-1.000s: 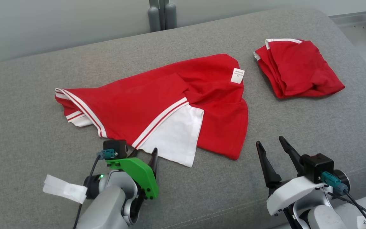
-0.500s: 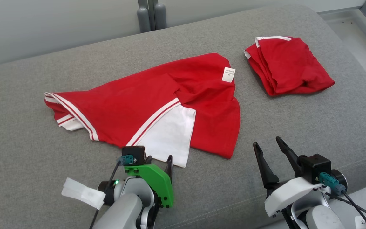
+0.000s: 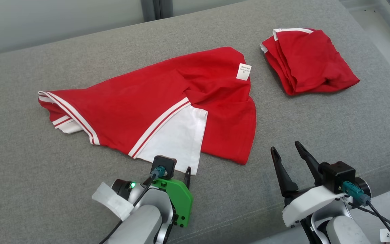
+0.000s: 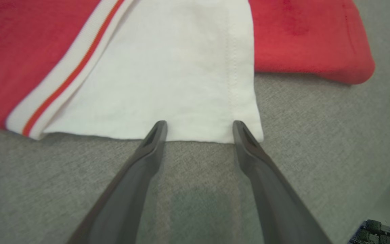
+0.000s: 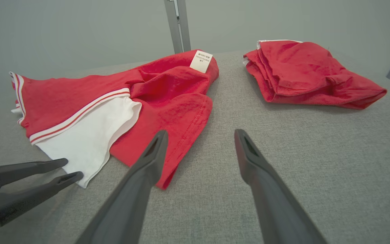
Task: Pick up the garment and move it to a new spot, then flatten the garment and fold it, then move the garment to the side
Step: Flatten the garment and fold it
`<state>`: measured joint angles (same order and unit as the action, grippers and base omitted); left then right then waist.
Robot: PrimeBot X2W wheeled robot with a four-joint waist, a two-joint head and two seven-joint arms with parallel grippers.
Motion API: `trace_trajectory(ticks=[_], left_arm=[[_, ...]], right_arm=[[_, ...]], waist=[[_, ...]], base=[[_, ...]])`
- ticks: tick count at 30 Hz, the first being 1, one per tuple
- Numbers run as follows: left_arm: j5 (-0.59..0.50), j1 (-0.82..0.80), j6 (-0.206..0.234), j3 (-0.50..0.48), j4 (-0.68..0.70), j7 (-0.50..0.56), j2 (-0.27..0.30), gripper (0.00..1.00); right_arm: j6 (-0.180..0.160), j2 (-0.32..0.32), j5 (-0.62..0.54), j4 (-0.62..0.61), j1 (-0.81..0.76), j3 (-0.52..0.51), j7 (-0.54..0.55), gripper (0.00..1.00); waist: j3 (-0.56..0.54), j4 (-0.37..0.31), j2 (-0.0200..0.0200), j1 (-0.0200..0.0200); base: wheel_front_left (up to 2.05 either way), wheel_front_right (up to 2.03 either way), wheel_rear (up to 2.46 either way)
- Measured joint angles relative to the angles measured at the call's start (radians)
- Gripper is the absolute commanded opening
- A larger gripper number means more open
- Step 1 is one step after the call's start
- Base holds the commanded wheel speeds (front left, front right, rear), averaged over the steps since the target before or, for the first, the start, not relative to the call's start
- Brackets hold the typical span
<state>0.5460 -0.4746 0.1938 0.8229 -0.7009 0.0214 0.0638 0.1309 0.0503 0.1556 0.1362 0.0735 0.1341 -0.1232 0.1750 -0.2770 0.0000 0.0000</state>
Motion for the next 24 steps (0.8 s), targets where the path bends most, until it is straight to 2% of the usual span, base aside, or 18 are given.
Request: trace_trajectory(ticks=[3,4,5,6,7,20,24], left_arm=[[-0.012,-0.016,0.000,0.014,-0.019,-0.001,-0.001,1.00],[-0.014,-0.020,-0.001,0.018,-0.025,-0.002,-0.001,0.96],[-0.021,-0.027,-0.002,0.025,-0.034,-0.001,-0.001,0.47],[-0.027,-0.031,-0.007,0.029,-0.043,-0.001,-0.001,0.20],[-0.030,-0.037,-0.011,0.033,-0.051,-0.002,-0.001,0.00],[-0.008,-0.059,-0.028,0.022,-0.091,-0.056,-0.002,0.00],[0.010,-0.046,-0.005,-0.014,-0.049,-0.086,0.050,0.00]], right_arm=[[0.000,0.000,0.002,0.004,0.007,0.000,-0.004,1.00],[0.000,0.000,0.002,0.005,0.009,0.000,-0.007,1.00],[0.000,0.000,0.003,0.007,0.011,0.000,-0.008,1.00],[0.000,0.000,0.003,0.009,0.013,0.000,-0.010,1.00],[0.000,0.000,0.003,0.010,0.014,0.000,-0.011,1.00],[0.000,0.000,0.006,0.022,0.019,-0.015,-0.016,1.00],[0.000,0.000,0.006,0.024,0.018,-0.020,-0.016,1.00]], waist=[[0.009,0.000,0.0000,0.0000],[0.011,0.000,0.0000,0.0000],[0.013,0.000,0.0000,0.0000],[0.016,0.000,0.0000,0.0000],[0.018,0.000,0.0000,0.0000],[0.018,0.030,0.0000,0.0000],[0.006,0.049,0.0000,0.0000]], base=[[0.00,0.00,0.00],[0.00,0.00,0.00],[0.00,0.00,0.00],[0.00,0.00,0.00],[0.00,0.00,0.00],[0.00,0.00,0.00],[0.00,0.00,0.00]])
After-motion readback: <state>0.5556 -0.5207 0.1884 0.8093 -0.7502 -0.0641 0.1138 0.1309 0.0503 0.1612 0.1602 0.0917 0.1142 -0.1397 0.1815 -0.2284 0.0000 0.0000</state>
